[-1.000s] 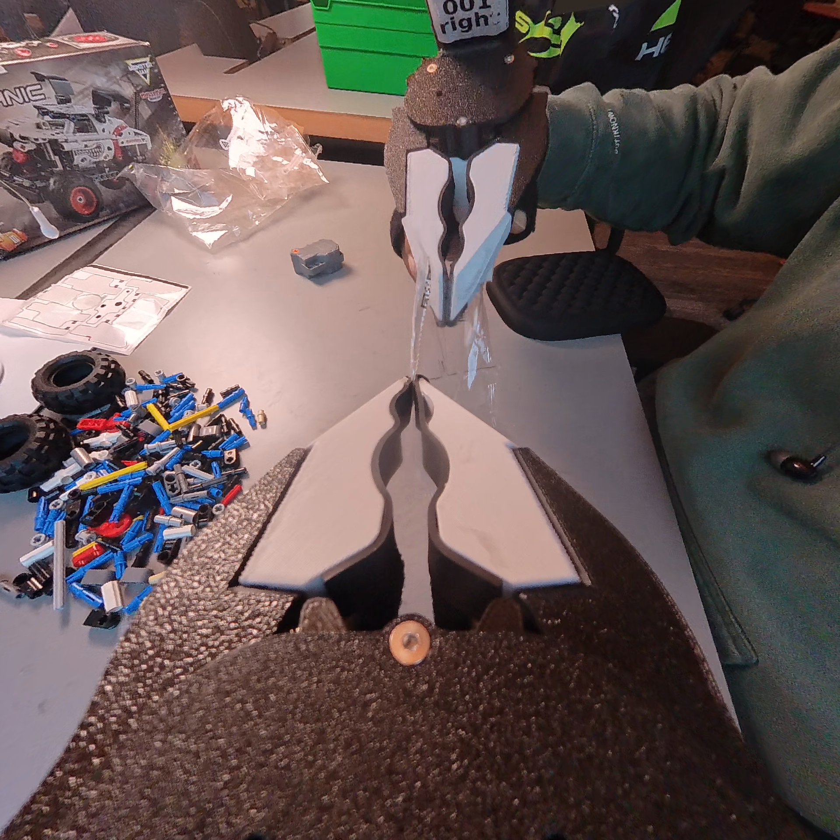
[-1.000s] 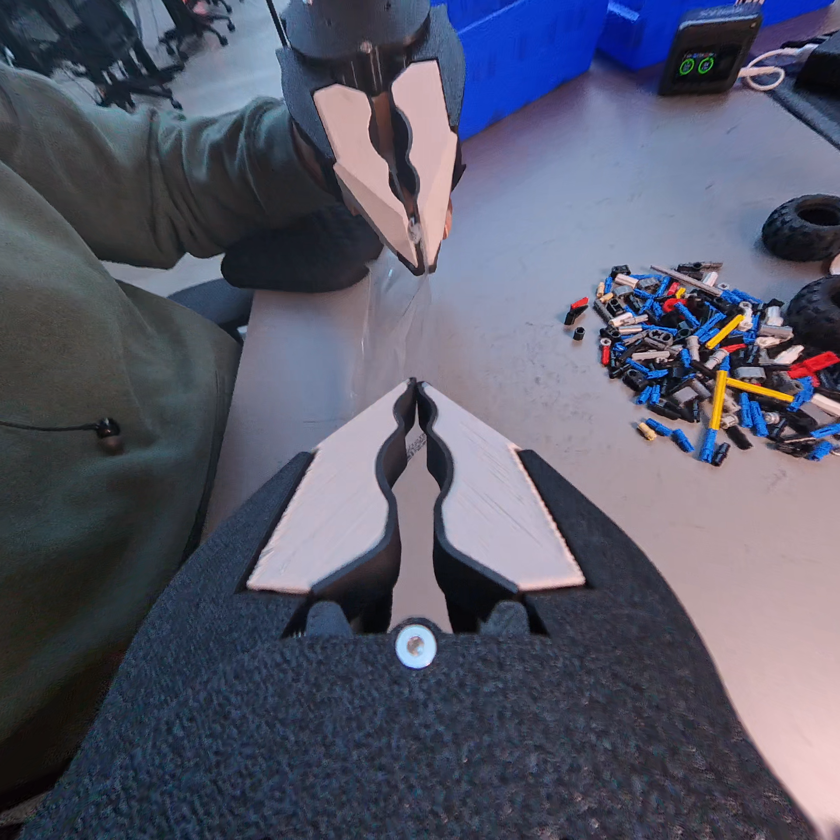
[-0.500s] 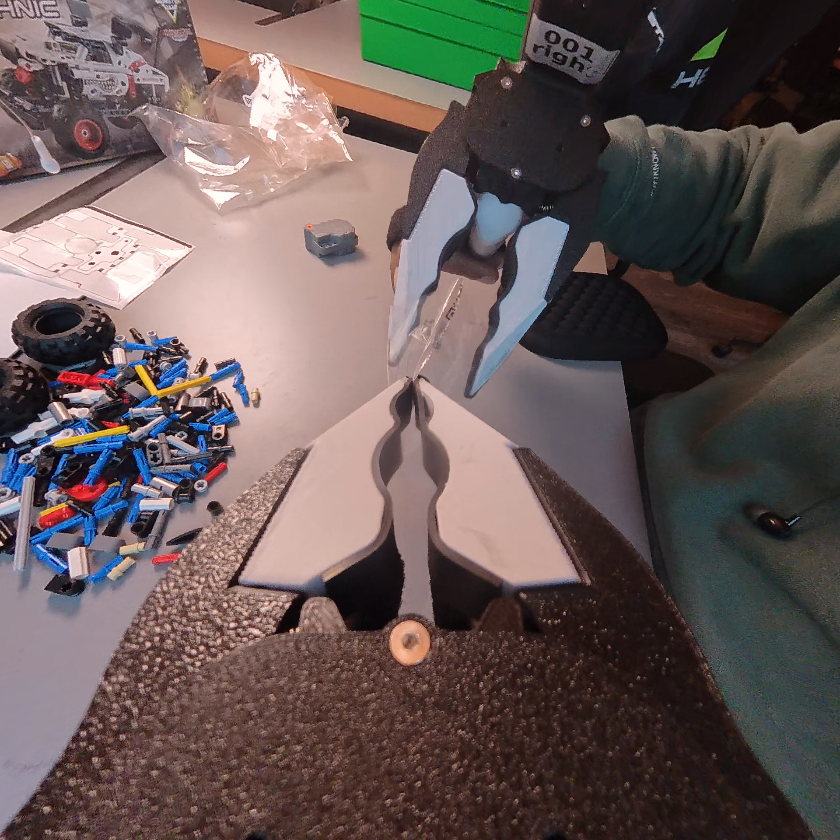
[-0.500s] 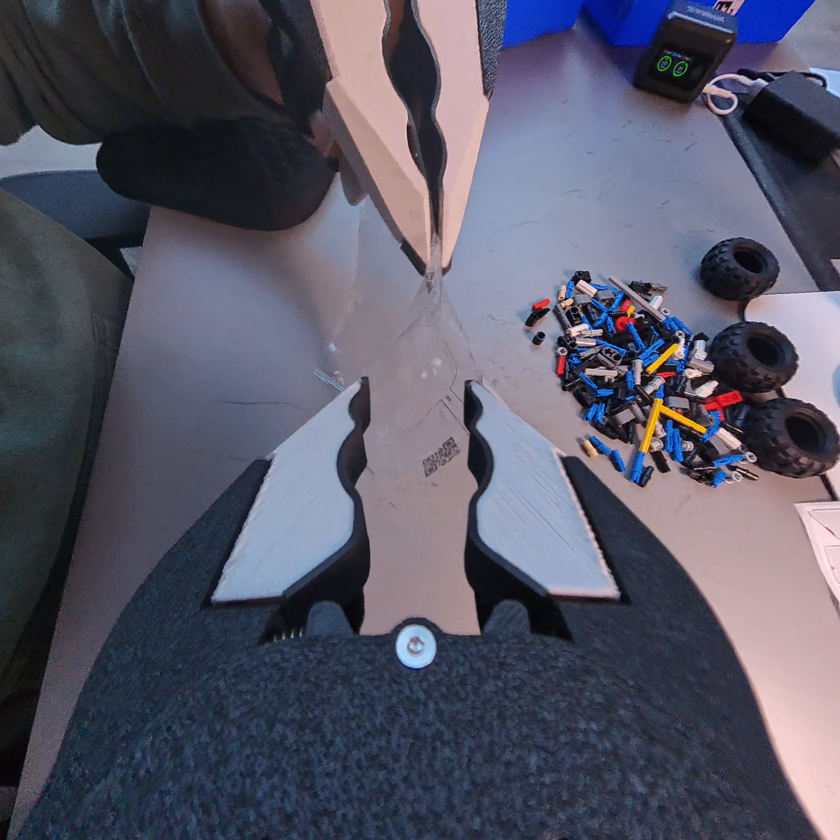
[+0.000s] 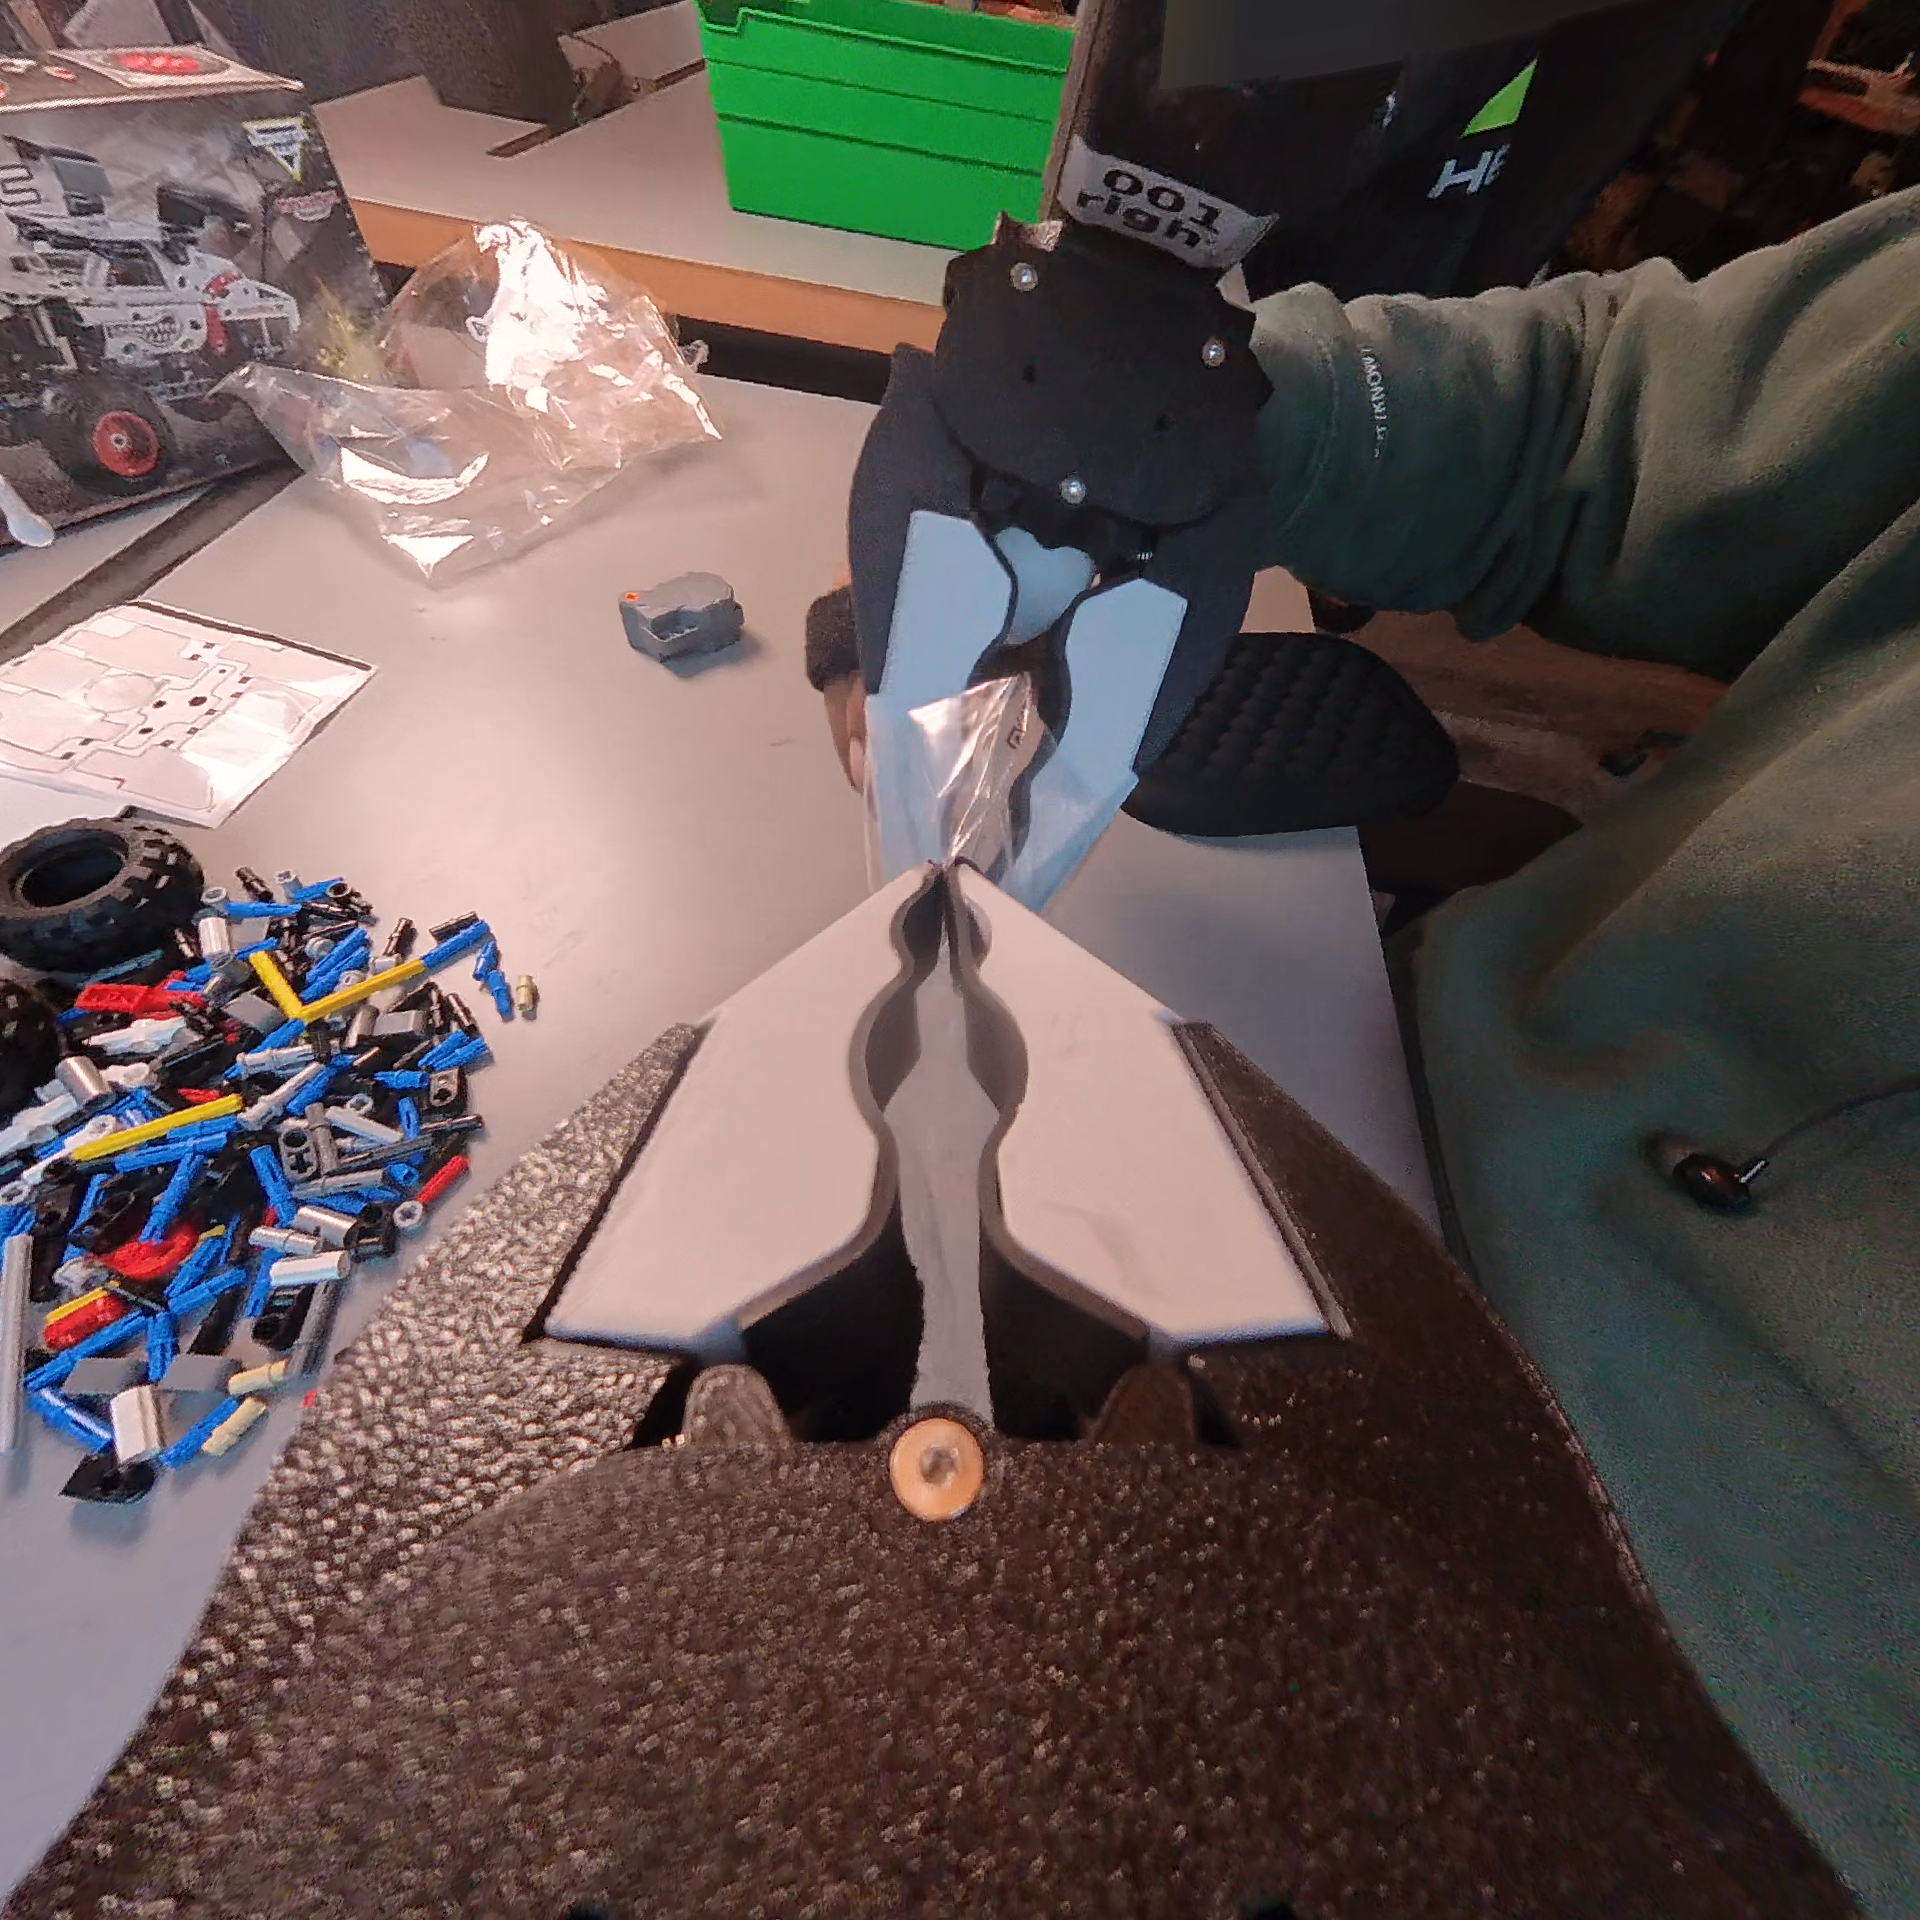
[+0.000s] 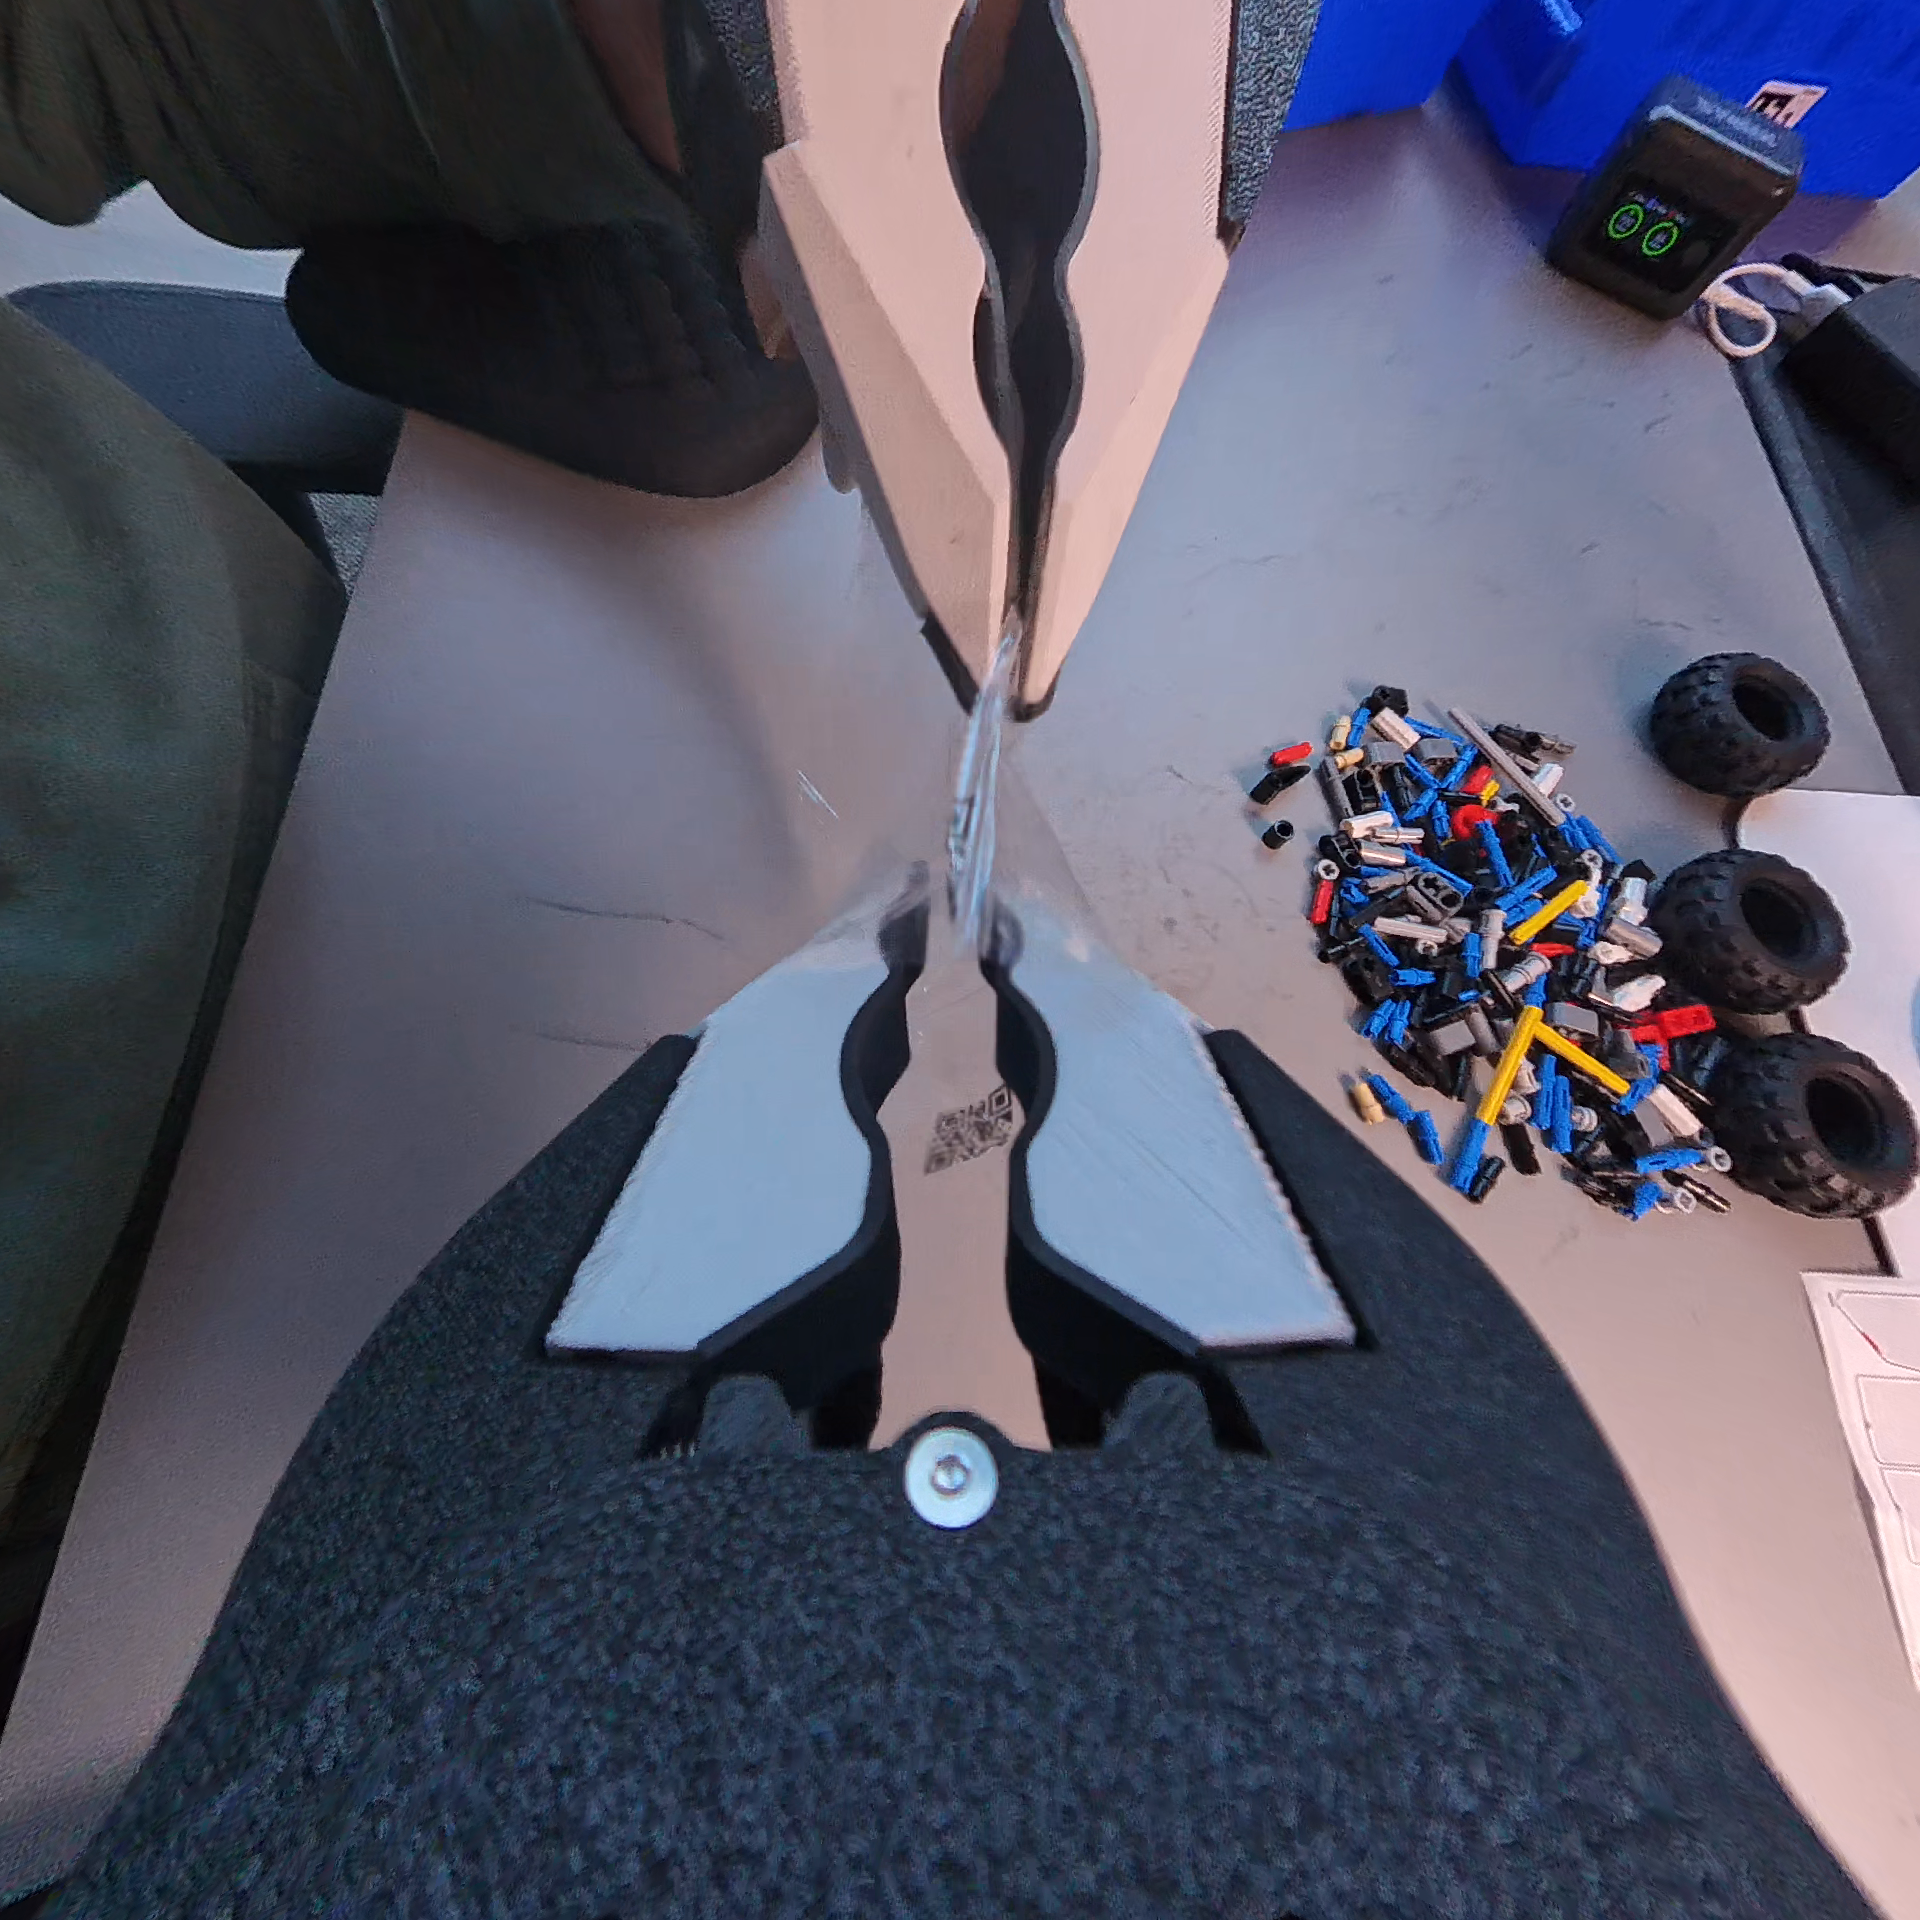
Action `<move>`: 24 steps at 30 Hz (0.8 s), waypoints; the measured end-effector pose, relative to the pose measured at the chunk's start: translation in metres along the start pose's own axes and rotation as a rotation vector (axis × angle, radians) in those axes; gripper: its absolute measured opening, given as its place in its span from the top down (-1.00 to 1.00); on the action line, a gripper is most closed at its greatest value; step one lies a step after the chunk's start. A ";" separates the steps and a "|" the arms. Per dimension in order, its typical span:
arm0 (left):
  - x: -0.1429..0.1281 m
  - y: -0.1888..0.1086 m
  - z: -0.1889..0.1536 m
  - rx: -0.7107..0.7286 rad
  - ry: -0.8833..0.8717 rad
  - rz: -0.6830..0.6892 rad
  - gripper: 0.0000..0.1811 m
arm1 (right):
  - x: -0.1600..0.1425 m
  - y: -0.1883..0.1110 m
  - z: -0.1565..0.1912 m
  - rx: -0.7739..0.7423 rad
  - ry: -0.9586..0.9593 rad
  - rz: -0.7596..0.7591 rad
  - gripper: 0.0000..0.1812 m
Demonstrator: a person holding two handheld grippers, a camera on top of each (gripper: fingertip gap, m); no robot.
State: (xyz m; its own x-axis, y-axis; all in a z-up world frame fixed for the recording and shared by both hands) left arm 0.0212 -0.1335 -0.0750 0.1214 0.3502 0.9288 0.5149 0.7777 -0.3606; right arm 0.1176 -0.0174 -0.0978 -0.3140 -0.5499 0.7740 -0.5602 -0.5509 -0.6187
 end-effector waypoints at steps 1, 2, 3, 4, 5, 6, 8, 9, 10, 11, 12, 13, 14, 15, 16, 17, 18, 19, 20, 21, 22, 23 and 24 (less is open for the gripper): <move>-0.001 0.001 -0.001 0.004 0.014 0.009 1.00 | 0.000 0.003 0.000 -0.003 -0.002 0.003 0.87; -0.001 0.001 -0.001 0.009 0.022 0.010 1.00 | 0.000 0.006 0.000 -0.003 0.002 -0.009 0.84; -0.001 0.000 -0.001 0.009 0.018 0.003 1.00 | 0.001 0.008 0.001 0.006 0.011 -0.028 0.80; -0.001 -0.002 0.000 0.006 0.010 -0.004 1.00 | 0.001 0.008 0.004 0.025 0.015 -0.049 0.77; -0.001 -0.004 0.001 0.001 0.004 -0.012 1.00 | 0.001 0.009 0.006 0.036 0.014 -0.067 0.75; -0.001 -0.005 0.001 -0.005 0.005 -0.016 1.00 | 0.002 0.010 0.008 0.056 0.010 -0.085 0.71; -0.001 -0.002 -0.002 -0.036 0.020 -0.013 1.00 | 0.003 0.009 0.012 0.118 0.032 -0.120 0.59; -0.001 -0.001 -0.004 -0.060 0.024 -0.015 1.00 | 0.004 0.008 0.013 0.157 0.053 -0.146 0.54; -0.001 0.000 -0.005 -0.070 0.022 -0.019 1.00 | 0.004 0.008 0.013 0.185 0.076 -0.171 0.52; -0.001 0.000 -0.004 -0.073 0.017 -0.023 1.00 | 0.002 0.008 0.012 0.204 0.097 -0.197 0.53; -0.001 -0.001 -0.004 -0.080 0.011 -0.028 1.00 | 0.000 0.009 0.012 0.226 0.114 -0.222 0.54; -0.002 -0.001 -0.002 -0.090 0.002 -0.037 1.00 | -0.001 0.009 0.013 0.263 0.126 -0.257 0.60; -0.002 -0.001 -0.002 -0.103 -0.012 -0.049 0.98 | -0.003 0.009 0.013 0.298 0.140 -0.305 0.72; -0.002 -0.002 0.000 -0.112 -0.027 -0.061 0.96 | -0.005 0.010 0.012 0.309 0.158 -0.348 0.86; -0.002 -0.002 0.002 -0.106 -0.042 -0.072 0.96 | -0.007 0.011 0.009 0.301 0.174 -0.375 1.00; -0.002 -0.002 0.005 -0.096 -0.055 -0.078 0.95 | -0.010 0.013 0.006 0.277 0.185 -0.390 1.00; -0.003 -0.003 0.008 -0.094 -0.070 -0.085 0.95 | -0.013 0.014 0.003 0.263 0.196 -0.400 1.00; -0.003 -0.003 0.010 -0.099 -0.086 -0.094 0.95 | -0.015 0.015 0.001 0.253 0.214 -0.412 1.00; -0.004 -0.004 0.012 -0.105 -0.100 -0.104 0.96 | -0.017 0.015 -0.001 0.244 0.233 -0.425 1.00; -0.004 -0.004 0.013 -0.109 -0.108 -0.110 0.98 | -0.018 0.015 -0.003 0.235 0.250 -0.436 1.00; -0.004 -0.004 0.013 -0.121 -0.106 -0.115 0.99 | -0.019 0.016 -0.004 0.219 0.262 -0.438 0.99; -0.004 -0.003 0.012 -0.136 -0.098 -0.119 0.99 | -0.019 0.018 -0.004 0.204 0.263 -0.429 0.85; -0.004 -0.003 0.011 -0.148 -0.087 -0.121 0.99 | -0.019 0.020 -0.004 0.191 0.255 -0.405 0.77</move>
Point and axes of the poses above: each gripper's, where its closed fingertips meet, y out along the fingers, x out of its top, z = x × y across the jaws, the point moved 9 cm from there along -y, back along the fingers, and after that the axes turned 2 degrees about x, right-handed, at the moved point
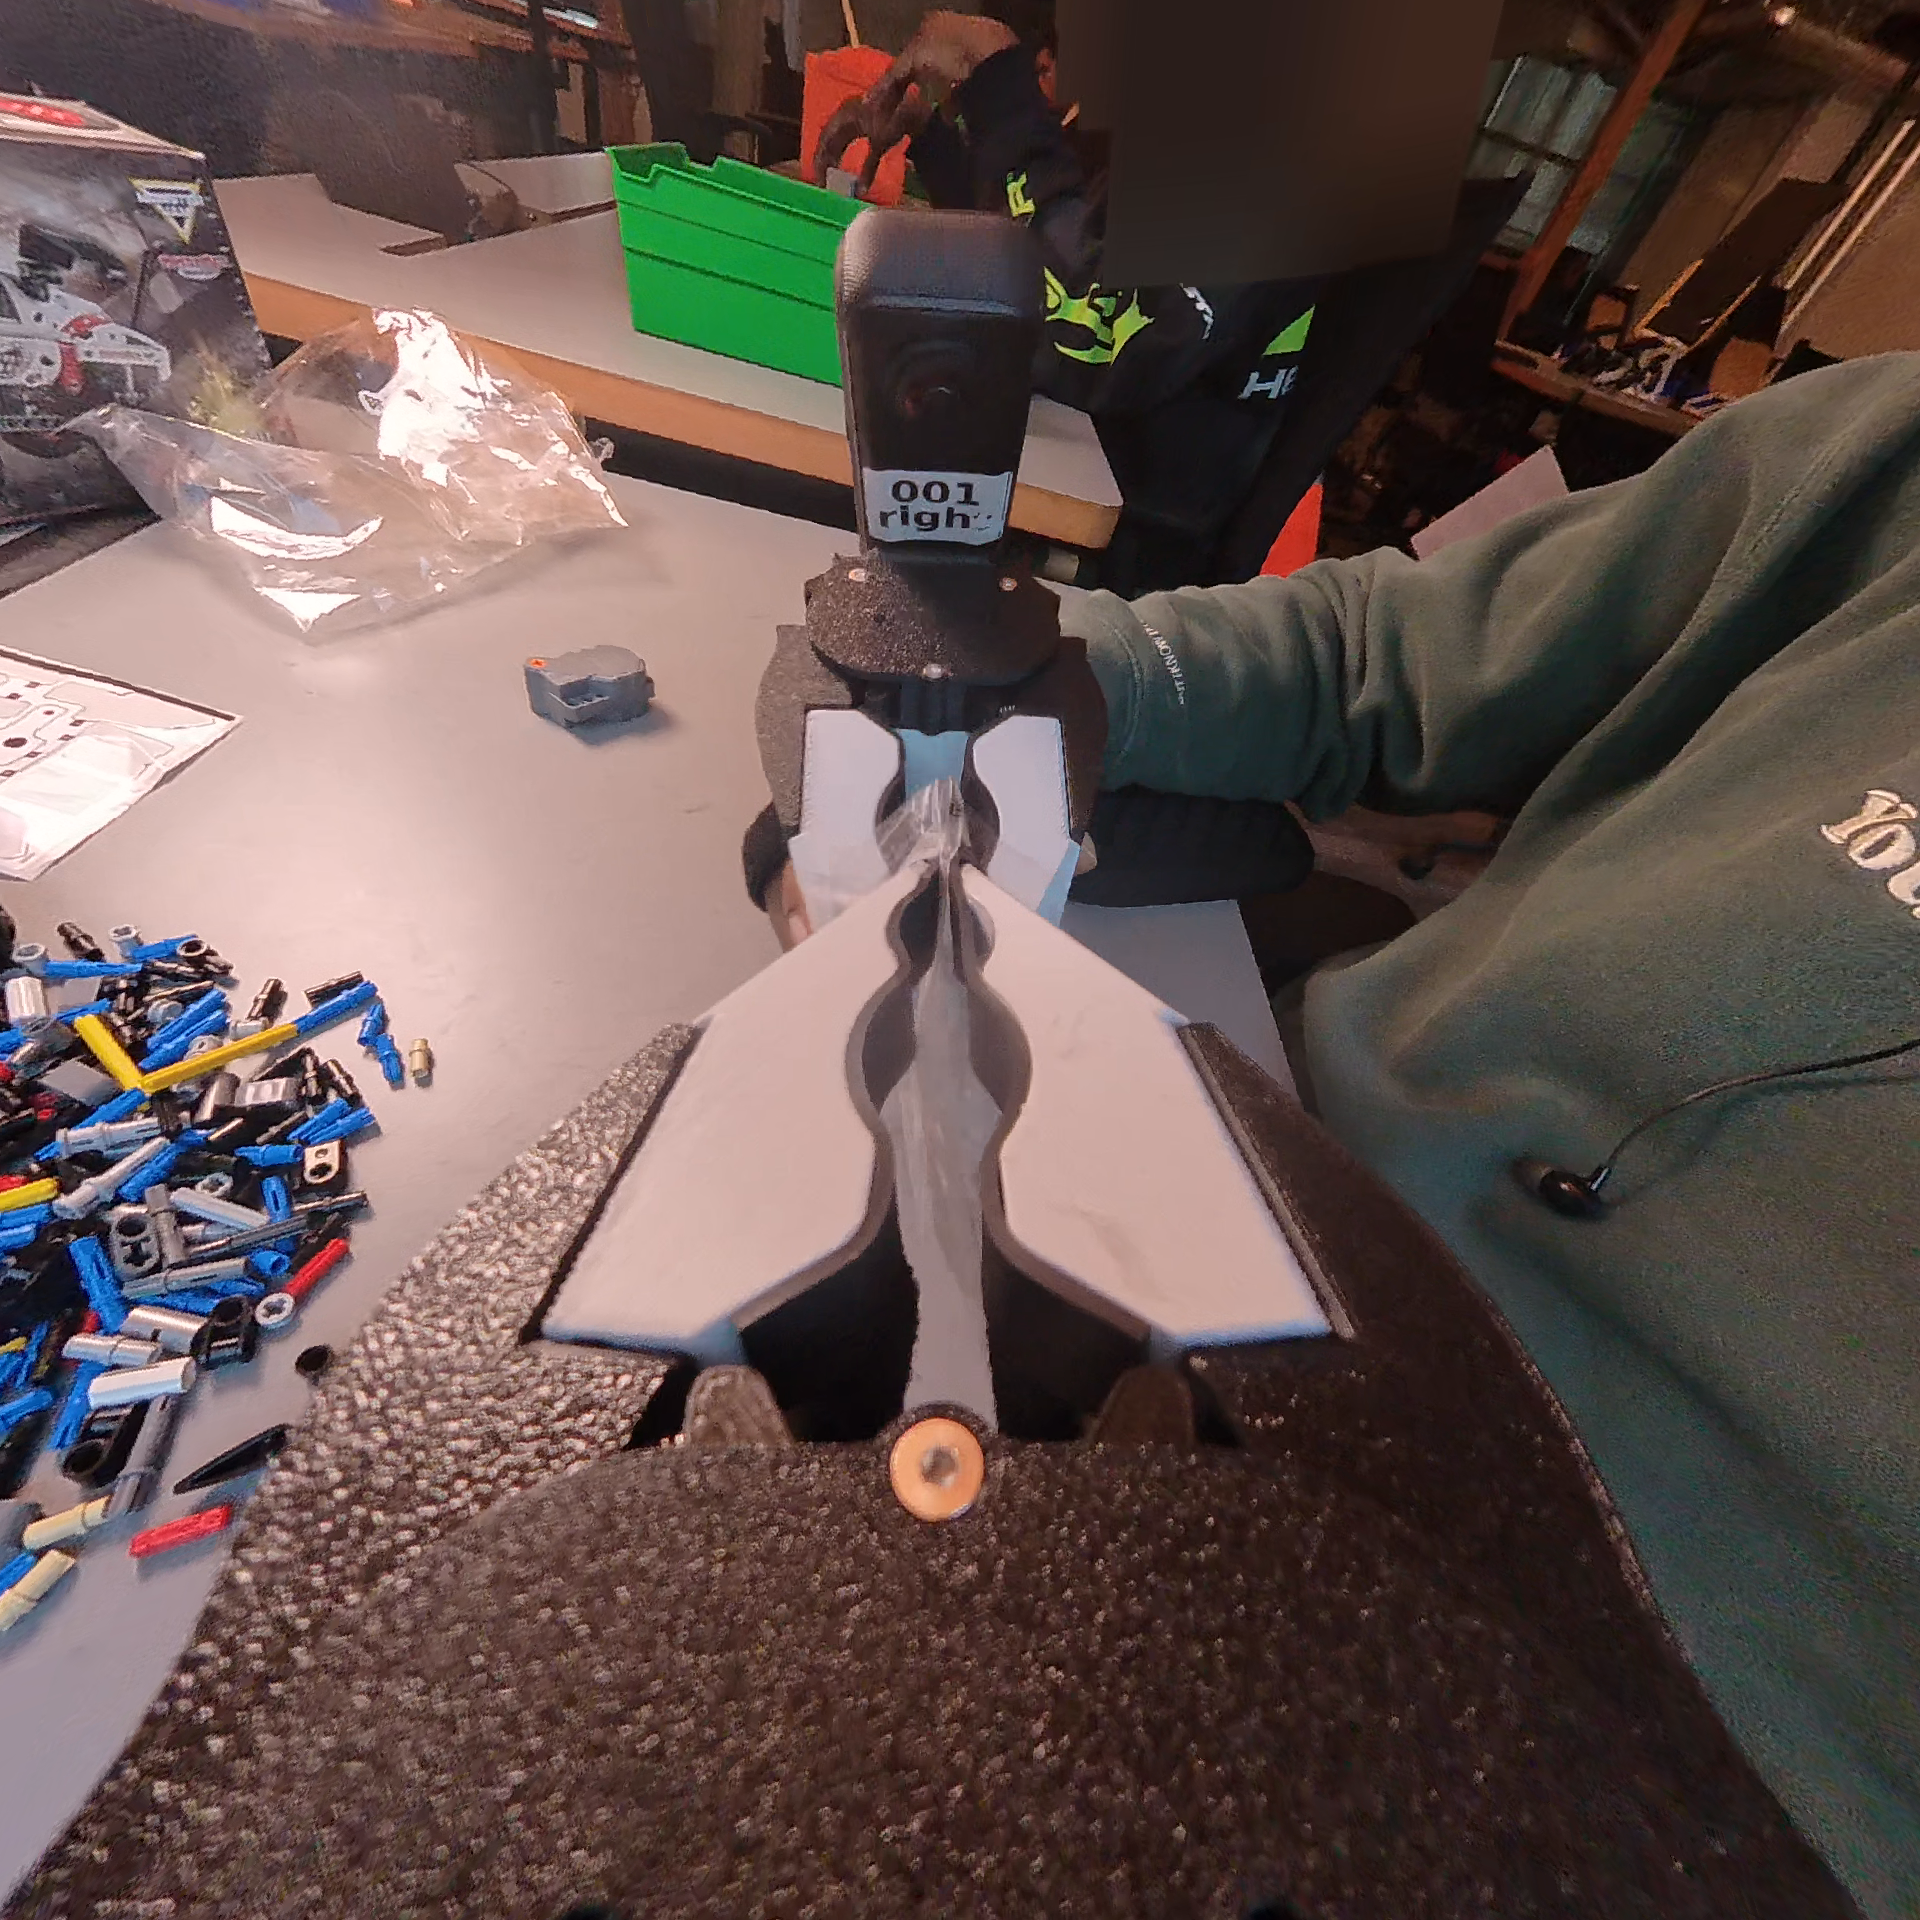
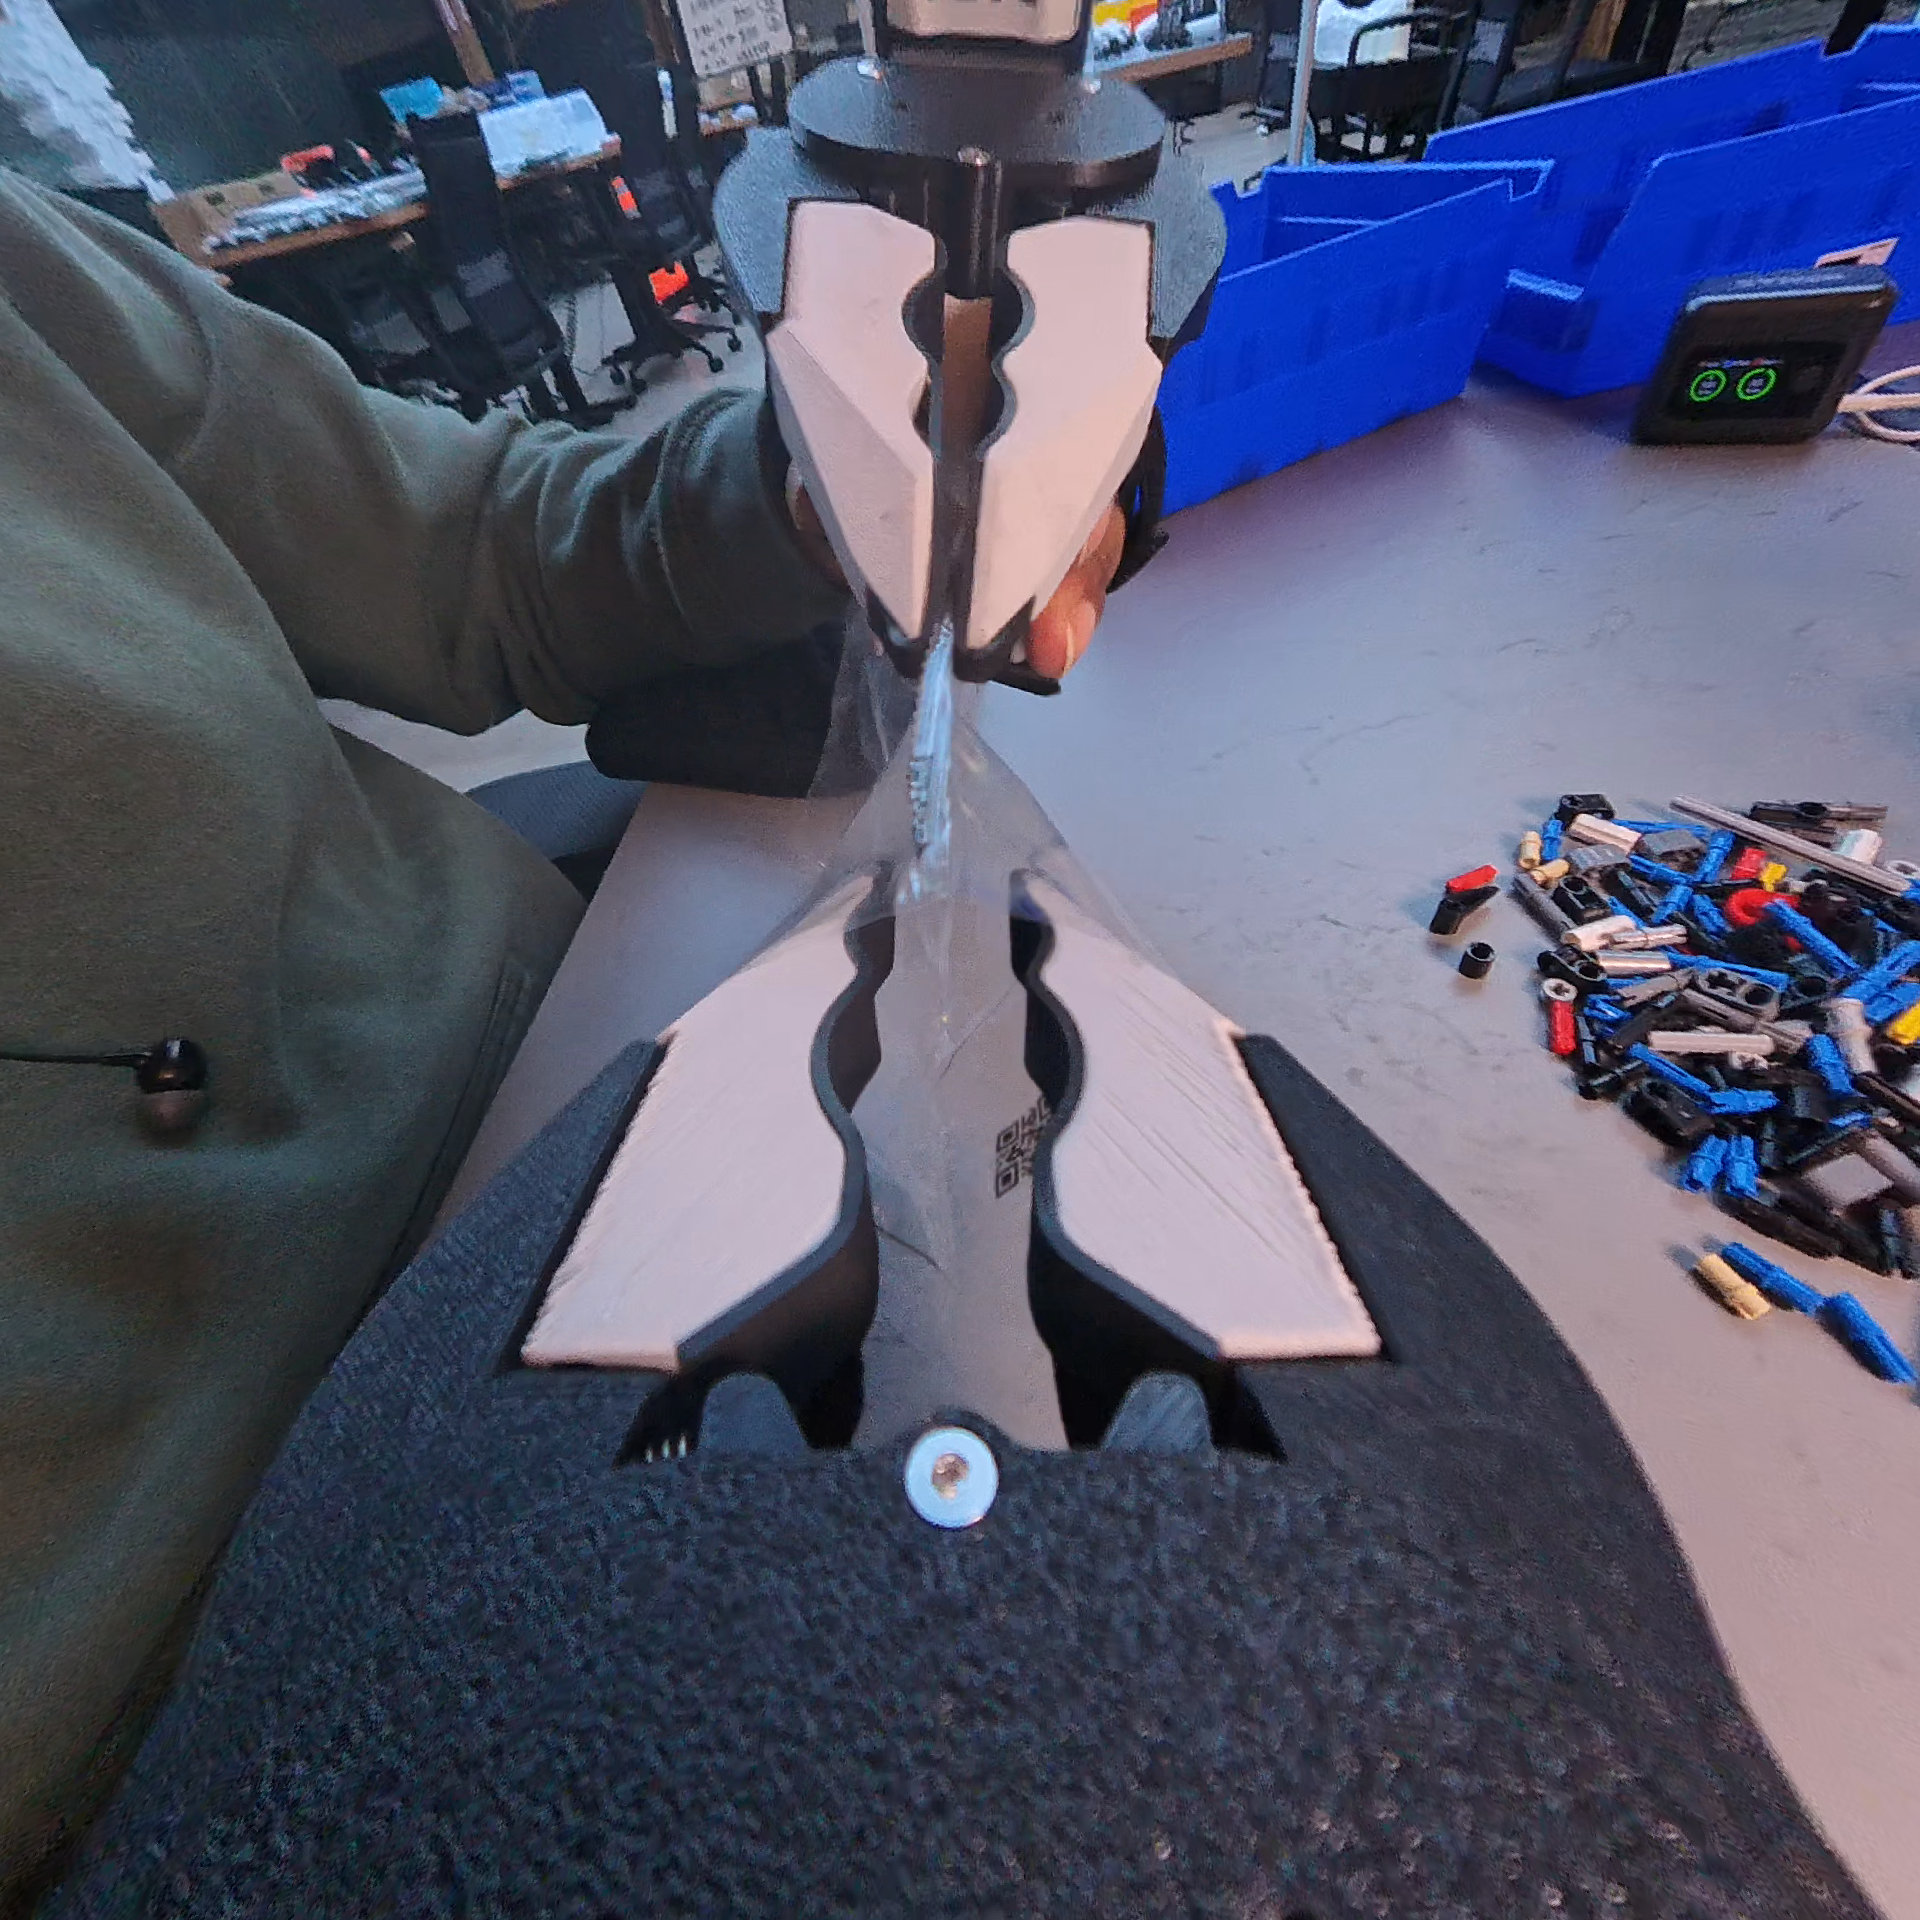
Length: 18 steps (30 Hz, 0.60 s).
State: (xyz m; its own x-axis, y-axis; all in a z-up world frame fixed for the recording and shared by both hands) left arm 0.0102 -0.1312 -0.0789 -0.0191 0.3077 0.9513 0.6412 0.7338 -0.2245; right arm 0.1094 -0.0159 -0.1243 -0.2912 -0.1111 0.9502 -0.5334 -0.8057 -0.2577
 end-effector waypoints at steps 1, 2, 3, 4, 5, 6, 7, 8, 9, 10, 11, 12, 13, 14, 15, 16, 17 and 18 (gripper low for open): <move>-0.001 0.002 -0.001 -0.010 0.011 0.007 0.99 | -0.001 0.003 0.000 -0.015 -0.019 0.026 0.75; -0.001 0.003 -0.003 -0.024 0.026 0.015 1.00 | -0.002 0.005 0.001 -0.035 -0.047 0.043 0.75; -0.002 0.005 -0.006 -0.043 0.041 0.014 0.99 | -0.002 0.008 0.002 -0.049 -0.073 0.057 0.74; -0.002 0.007 -0.009 -0.068 0.052 0.014 0.99 | -0.002 0.010 0.004 -0.051 -0.094 0.073 0.71; -0.002 0.008 -0.010 -0.071 0.062 0.023 0.99 | -0.002 0.012 0.007 -0.042 -0.110 0.079 0.66; -0.002 0.010 -0.010 -0.056 0.074 0.027 0.99 | 0.000 0.014 0.010 -0.029 -0.116 0.077 0.59; -0.002 0.010 -0.011 -0.054 0.082 0.020 0.99 | 0.002 0.013 0.013 -0.005 -0.111 0.061 0.55; 0.000 0.009 -0.011 -0.055 0.079 0.002 0.99 | 0.005 0.012 0.014 0.019 -0.093 0.035 0.52; 0.001 0.007 -0.010 -0.044 0.078 -0.012 0.99 | 0.006 0.009 0.013 0.023 -0.076 0.018 0.49; 0.003 0.006 -0.009 -0.028 0.086 -0.016 0.99 | 0.006 0.007 0.012 0.022 -0.070 0.008 0.46; 0.003 0.007 -0.009 -0.023 0.096 -0.010 0.99 | 0.005 0.005 0.011 0.022 -0.069 0.006 0.42; 0.002 0.008 -0.010 -0.024 0.105 0.003 0.99 | 0.005 0.005 0.011 0.029 -0.066 0.008 0.39; 0.000 0.011 -0.012 -0.031 0.113 0.018 0.99 | 0.004 0.006 0.013 0.036 -0.073 0.022 0.37; -0.001 0.012 -0.013 -0.038 0.118 0.025 0.99 | 0.004 0.007 0.014 0.032 -0.090 0.034 0.37; -0.002 0.013 -0.013 -0.043 0.116 0.024 0.99 | 0.004 0.007 0.014 0.027 -0.103 0.039 0.37; -0.002 0.013 -0.012 -0.040 0.111 0.018 0.99 | 0.003 0.007 0.014 0.019 -0.107 0.039 0.39; -0.001 0.013 -0.011 -0.026 0.107 0.010 0.97 | 0.002 0.006 0.014 0.019 -0.113 0.039 0.52; 0.000 0.012 -0.009 -0.007 0.107 0.000 0.94 | 0.002 0.005 0.012 0.012 -0.115 0.022 0.79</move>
Point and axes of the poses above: each gripper's, where its closed fingertips meet, y out along the fingers, x out of its top, z = x × y across the jaws, the point moved 9 cm from there along -y, back along the fingers, and after that the axes turned 2 degrees about x, right-handed, at the moved point
